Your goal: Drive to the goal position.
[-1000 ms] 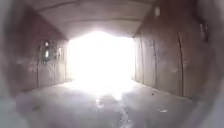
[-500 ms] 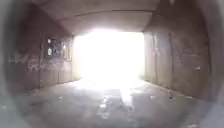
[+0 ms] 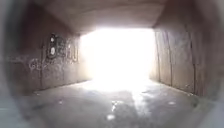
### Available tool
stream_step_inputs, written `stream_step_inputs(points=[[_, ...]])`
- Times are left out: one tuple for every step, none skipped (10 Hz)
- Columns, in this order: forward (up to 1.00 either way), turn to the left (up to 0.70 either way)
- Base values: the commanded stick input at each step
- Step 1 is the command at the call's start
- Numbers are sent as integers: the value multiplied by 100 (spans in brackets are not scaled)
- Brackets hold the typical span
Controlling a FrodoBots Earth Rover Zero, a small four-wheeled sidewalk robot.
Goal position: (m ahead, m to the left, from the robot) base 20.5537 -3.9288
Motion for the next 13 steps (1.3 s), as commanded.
stream_step_inputs(points=[[100, 1], [100, 1], [100, 1], [100, 1], [100, 1], [100, 1], [100, 1], [100, 1], [100, 1], [100, 1], [100, 1], [100, 1], [100, 1]])
